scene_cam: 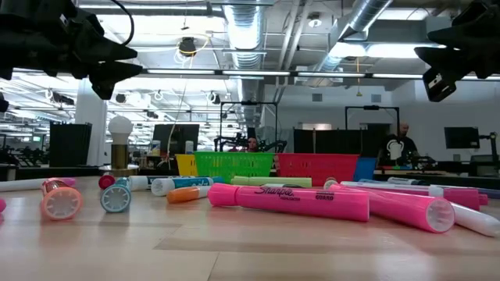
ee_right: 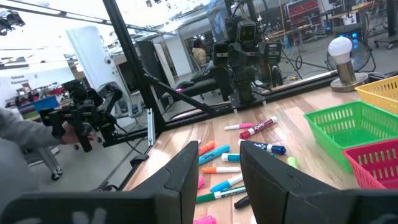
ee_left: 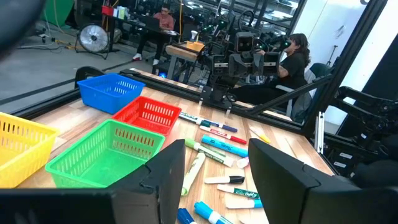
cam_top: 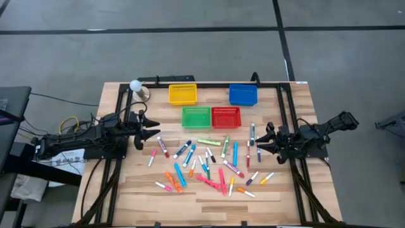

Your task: Pick & Place Markers

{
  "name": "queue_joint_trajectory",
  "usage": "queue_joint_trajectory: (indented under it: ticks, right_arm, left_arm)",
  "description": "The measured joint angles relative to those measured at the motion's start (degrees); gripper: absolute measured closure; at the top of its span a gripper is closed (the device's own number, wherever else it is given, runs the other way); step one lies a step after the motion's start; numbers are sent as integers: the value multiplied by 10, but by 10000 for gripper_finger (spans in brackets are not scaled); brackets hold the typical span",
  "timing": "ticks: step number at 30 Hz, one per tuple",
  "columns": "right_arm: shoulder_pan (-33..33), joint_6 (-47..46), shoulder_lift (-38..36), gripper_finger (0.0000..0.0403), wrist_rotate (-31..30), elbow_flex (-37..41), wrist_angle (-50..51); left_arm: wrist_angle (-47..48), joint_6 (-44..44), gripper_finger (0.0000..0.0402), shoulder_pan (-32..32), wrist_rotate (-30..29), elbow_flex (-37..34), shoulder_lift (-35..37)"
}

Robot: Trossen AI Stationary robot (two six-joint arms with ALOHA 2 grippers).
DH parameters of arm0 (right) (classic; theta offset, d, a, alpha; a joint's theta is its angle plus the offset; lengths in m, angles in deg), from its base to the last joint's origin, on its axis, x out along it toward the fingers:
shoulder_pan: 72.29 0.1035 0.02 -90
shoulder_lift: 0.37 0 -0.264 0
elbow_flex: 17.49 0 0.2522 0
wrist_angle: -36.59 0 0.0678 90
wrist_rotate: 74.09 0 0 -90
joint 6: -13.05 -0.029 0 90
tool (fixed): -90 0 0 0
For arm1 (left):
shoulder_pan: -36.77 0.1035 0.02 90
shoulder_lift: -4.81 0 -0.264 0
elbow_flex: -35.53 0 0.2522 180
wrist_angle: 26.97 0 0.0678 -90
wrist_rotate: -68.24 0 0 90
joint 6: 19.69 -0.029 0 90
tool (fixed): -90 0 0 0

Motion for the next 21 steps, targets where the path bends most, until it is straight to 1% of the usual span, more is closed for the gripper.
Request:
queue_joint_trajectory:
  ticks: [15,17,21]
  right_arm:
    - [0,-1,0,294,0,0,-4]
    - [0,-17,0,294,-2,0,-9]
    - [-4,-87,0,294,-23,0,-39]
  left_arm:
    - [0,0,225,0,0,0,0]
    - [0,0,225,0,0,0,0]
    - [0,3,225,0,0,0,0]
